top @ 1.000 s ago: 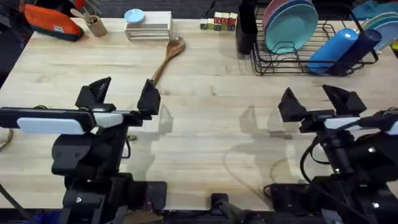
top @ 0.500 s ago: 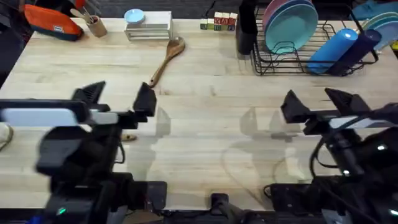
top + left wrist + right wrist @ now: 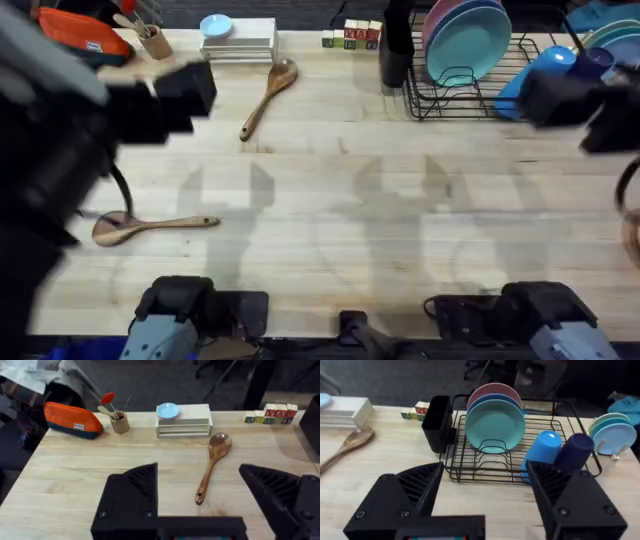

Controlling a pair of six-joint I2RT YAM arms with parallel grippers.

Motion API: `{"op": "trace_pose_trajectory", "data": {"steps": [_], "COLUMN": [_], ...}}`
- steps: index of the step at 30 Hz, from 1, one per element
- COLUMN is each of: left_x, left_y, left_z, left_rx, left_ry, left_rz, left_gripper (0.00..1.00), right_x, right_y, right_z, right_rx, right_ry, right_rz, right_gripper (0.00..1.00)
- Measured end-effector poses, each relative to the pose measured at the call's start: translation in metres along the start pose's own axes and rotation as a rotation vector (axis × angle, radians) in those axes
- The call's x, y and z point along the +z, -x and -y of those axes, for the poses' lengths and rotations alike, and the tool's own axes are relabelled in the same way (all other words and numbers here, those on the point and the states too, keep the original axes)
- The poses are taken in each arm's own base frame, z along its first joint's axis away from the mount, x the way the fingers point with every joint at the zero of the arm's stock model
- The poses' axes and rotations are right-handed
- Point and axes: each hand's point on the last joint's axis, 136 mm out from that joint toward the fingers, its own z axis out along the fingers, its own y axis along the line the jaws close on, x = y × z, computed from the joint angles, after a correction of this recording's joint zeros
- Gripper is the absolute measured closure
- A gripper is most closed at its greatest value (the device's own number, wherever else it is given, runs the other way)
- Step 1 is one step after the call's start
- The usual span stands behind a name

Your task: Pick up the spoon on the table one by one and put them onto the rack

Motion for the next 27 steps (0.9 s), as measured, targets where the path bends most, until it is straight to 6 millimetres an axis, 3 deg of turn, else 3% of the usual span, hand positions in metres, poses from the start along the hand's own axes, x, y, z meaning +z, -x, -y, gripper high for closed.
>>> {"op": "trace_pose_trajectory", "data": {"steps": [1,2,4,10,17,27], "left_x": [0.002,0.011,0.016,0.034,0.055,0.06], "left_y": [0.007,0.03,0.044,0.063,0.067,0.041], "left_z": [0.0,0.0,0.0,0.002,0.004,0.004], "left_rx": [0.002,0.01,0.024,0.07,0.089,0.107], "left_ry": [-0.001,-0.002,-0.004,-0.013,-0.019,-0.02], "left_rz": [-0.017,-0.082,-0.119,-0.263,-0.367,-0.486], "left_gripper": [0.007,0.007,0.007,0.007,0.007,0.007], "right_x": [0.003,0.014,0.022,0.037,0.054,0.06], "right_y": [0.008,0.027,0.039,0.059,0.062,0.069], "right_z": [0.0,0.001,0.001,0.002,0.002,0.002], "right_rx": [-0.001,-0.002,-0.003,-0.004,-0.005,-0.024], "right_ry": [0.001,0.003,0.004,0.009,0.012,0.013], "right_rz": [-0.011,-0.072,-0.108,-0.225,-0.313,-0.282], "right_gripper": [0.005,0.007,0.007,0.007,0.005,0.005]}}
